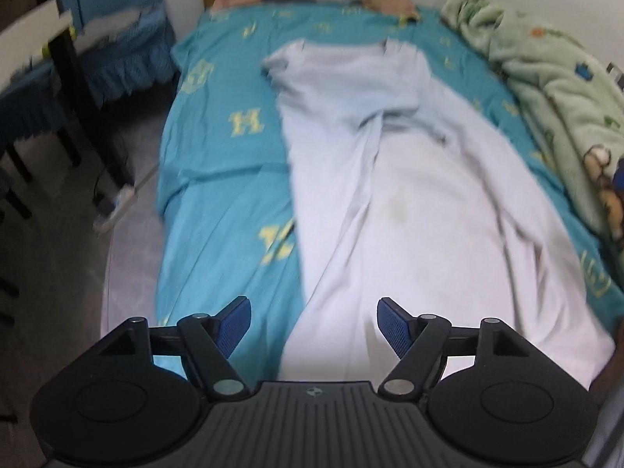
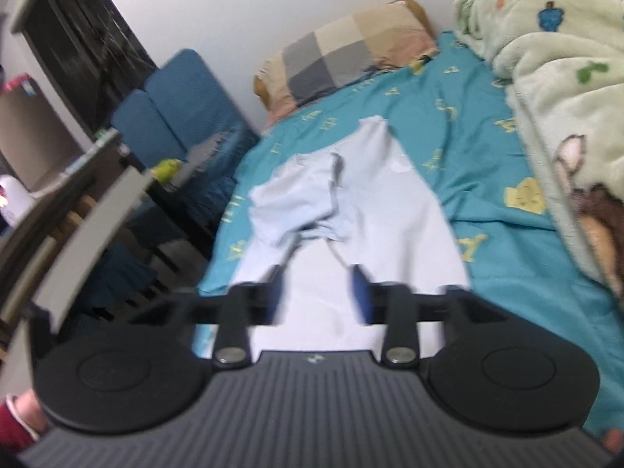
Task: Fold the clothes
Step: 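Open both grippers and lift them off the folded shirt, then move both grippers to the hem end of the white shirt strip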
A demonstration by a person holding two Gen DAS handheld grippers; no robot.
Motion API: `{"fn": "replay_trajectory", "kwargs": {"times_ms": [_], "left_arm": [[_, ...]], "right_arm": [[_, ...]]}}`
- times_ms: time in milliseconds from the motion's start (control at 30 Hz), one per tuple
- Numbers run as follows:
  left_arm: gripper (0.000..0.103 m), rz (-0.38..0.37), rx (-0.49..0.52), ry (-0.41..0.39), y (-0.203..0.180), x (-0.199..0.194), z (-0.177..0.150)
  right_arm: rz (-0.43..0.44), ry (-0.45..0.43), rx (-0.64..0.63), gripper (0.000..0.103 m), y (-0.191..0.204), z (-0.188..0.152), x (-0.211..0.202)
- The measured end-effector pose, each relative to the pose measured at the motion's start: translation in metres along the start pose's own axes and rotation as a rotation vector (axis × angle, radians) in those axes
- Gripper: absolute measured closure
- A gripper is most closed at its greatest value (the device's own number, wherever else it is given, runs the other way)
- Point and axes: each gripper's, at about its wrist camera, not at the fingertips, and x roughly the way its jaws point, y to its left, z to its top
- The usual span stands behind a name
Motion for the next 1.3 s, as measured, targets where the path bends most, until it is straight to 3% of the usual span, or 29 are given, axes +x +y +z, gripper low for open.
{"fn": "replay_trajectory", "kwargs": {"times_ms": [33, 167, 300, 467, 567, 633, 700, 833, 967, 1300], "left_arm": [[0.029, -0.044, -0.035, 0.028, 0.011, 0.001, -0.002], [0.029, -0.173, -0.125, 0.149, 0.048, 0.010, -0.005], [0.029, -0.148, -0.053, 0.258, 0.049, 0.021, -0.011], [0.037, -0.159, 0.009, 0.350, 0.036, 0.029, -0.018], [0.052, -0.146, 0.057, 0.443, 0.022, 0.038, -0.024], [0.075, -0.115, 0.094, 0.467, 0.011, 0.036, -0.027], [0.095, -0.083, 0.131, 0.473, -0.004, 0.028, -0.029], [0.096, 0.027, 0.292, 0.426, -0.047, -0.007, -0.025], [0.097, 0.021, 0.342, 0.340, -0.093, -0.053, -0.007], [0.097, -0.075, 0.332, 0.286, -0.187, -0.041, -0.008]], "right_arm": [[0.026, -0.001, 0.007, 0.038, -0.001, 0.000, 0.000], [0.063, 0.015, 0.011, 0.038, -0.004, 0.000, 0.002], [0.050, 0.042, 0.086, 0.038, -0.018, 0.003, 0.009], [0.052, 0.053, 0.156, 0.038, -0.031, 0.006, 0.015], [0.052, 0.069, 0.209, 0.038, -0.040, 0.006, 0.019], [0.057, 0.080, 0.253, 0.038, -0.046, 0.006, 0.020], [0.055, 0.088, 0.289, 0.038, -0.053, 0.004, 0.019], [0.046, 0.086, 0.338, 0.038, -0.063, 0.003, 0.016], [0.054, 0.078, 0.375, 0.038, -0.069, 0.002, 0.014], [0.057, 0.041, 0.422, 0.038, -0.081, 0.004, 0.005]]}}
